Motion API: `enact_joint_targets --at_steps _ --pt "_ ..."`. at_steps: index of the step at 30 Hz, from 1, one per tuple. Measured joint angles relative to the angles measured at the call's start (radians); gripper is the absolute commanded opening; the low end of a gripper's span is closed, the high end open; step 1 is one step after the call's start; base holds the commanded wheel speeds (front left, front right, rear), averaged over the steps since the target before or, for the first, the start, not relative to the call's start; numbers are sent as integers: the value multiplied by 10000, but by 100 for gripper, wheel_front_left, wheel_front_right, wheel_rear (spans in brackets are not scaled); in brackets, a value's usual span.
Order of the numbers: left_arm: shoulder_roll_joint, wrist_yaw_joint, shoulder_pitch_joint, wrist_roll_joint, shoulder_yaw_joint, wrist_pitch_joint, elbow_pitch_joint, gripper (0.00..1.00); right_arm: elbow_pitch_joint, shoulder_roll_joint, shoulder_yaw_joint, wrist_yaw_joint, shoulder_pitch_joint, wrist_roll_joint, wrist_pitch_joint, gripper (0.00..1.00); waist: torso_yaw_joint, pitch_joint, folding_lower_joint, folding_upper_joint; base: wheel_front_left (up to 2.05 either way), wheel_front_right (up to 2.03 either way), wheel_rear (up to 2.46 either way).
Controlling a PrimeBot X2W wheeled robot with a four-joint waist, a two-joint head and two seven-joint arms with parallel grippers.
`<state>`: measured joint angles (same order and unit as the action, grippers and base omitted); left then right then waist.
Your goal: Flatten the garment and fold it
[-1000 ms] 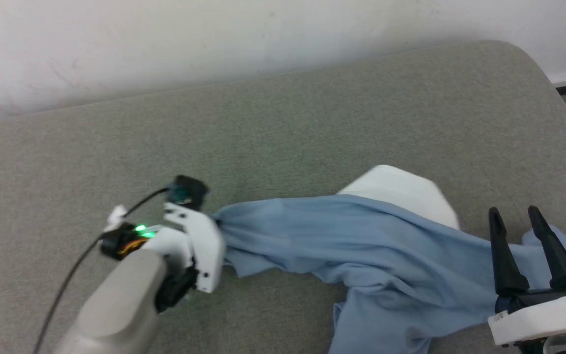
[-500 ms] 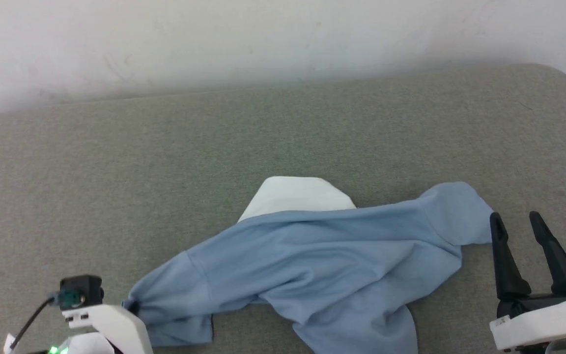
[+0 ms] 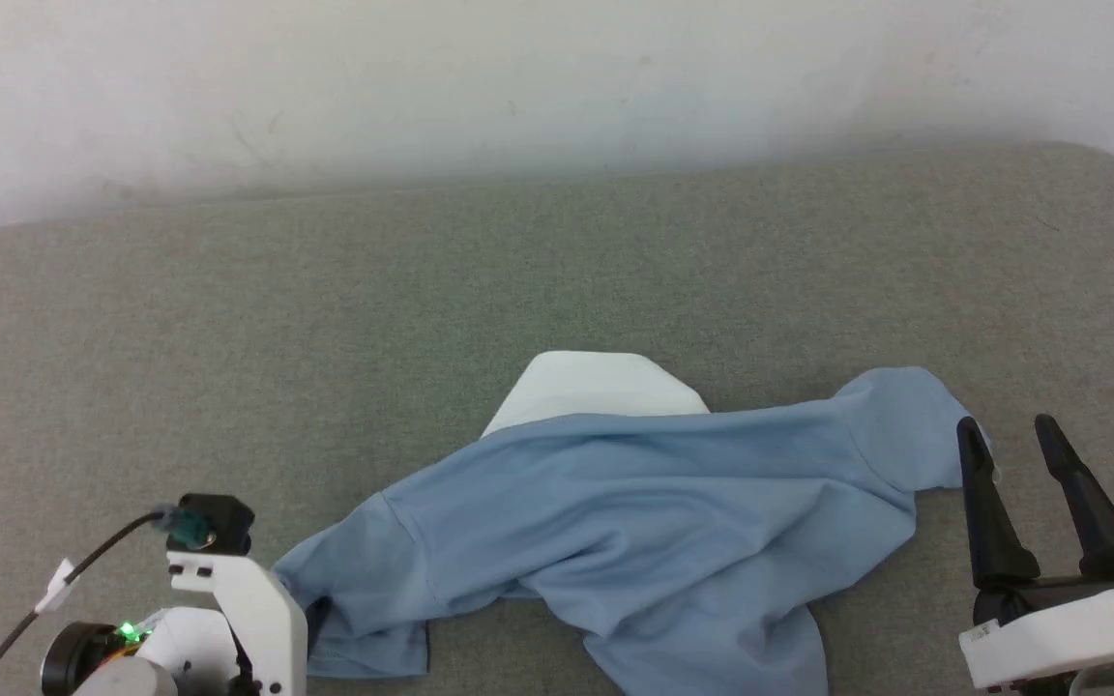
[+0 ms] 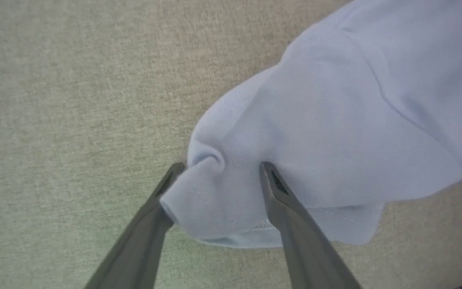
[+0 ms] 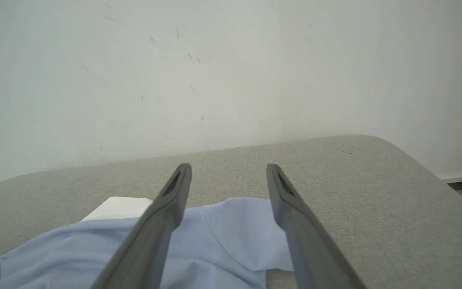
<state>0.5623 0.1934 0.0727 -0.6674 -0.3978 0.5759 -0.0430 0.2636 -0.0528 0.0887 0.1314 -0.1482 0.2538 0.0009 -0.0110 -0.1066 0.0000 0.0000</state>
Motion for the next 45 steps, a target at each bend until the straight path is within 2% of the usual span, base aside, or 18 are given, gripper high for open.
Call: enact_joint_targets --at_steps 3,7,8,10,14,20,24,28,33,41,42,43,44,45 --pt "274 -209 355 163 -380 698 -259 100 -19 -2 -19 0 1 15 -2 100 -62 -69 0 0 0 0 0" --pt "355 -539 866 316 -746 1256 -570 100 -86 -2 -25 0 8 29 4 100 -161 -211 0 0 0 0 0" --pt "355 -629 985 316 -826 1388 -656 75 -113 -2 -21 0 8 29 50 100 -190 -239 0 0 0 0 0" --pt "330 -821 1143 278 -949 1569 -738 0 -169 -2 0 0 11 27 127 100 -240 -279 -1 0 0 0 0" --pt "161 -926 1136 90 -961 1492 -742 0 -474 -6 186 0 63 81 552 100 -302 -272 0 0 0 0 0" --pt "-389 -119 404 61 -364 -313 -380 0 -1641 -236 803 0 677 293 1551 100 -179 -223 1 0 0 0 0" --pt "-742 288 78 113 -117 -1248 36 0 -2663 -744 1083 0 1698 579 2042 100 57 -259 0 0 0 0 0" --pt "-892 570 -58 222 176 -2023 591 0 -4303 -1507 943 0 3206 1250 2834 100 251 -437 2 0 0 0 0" --pt "-1124 671 -44 499 140 -2485 1168 0 -6330 -2633 -82 0 4763 2092 4190 100 540 -757 3 0 0 0 0" --pt "-1344 621 217 552 -8 -2731 1323 0 -7866 -3939 -2644 0 6124 3726 6838 100 942 -1395 1 0 0 0 0" --pt "-1358 614 233 552 -21 -2746 1315 0 -7908 -4136 -2892 2 6297 3866 7269 94 978 -1456 0 0 0 0 0" --pt "-1361 614 252 552 -36 -2759 1298 0 -7942 -4242 -3039 2 6448 4050 7651 46 1010 -1509 0 0 0 0 0" --pt "-1360 614 273 552 -33 -2759 1279 0 -7967 -4324 -3158 2 6563 4232 7984 30 1034 -1550 1 0 0 0 0" --pt "-1358 614 299 550 -31 -2759 1252 0 -7973 -4408 -3231 0 6638 4381 8263 0 1047 -1582 0 0 0 0 0"
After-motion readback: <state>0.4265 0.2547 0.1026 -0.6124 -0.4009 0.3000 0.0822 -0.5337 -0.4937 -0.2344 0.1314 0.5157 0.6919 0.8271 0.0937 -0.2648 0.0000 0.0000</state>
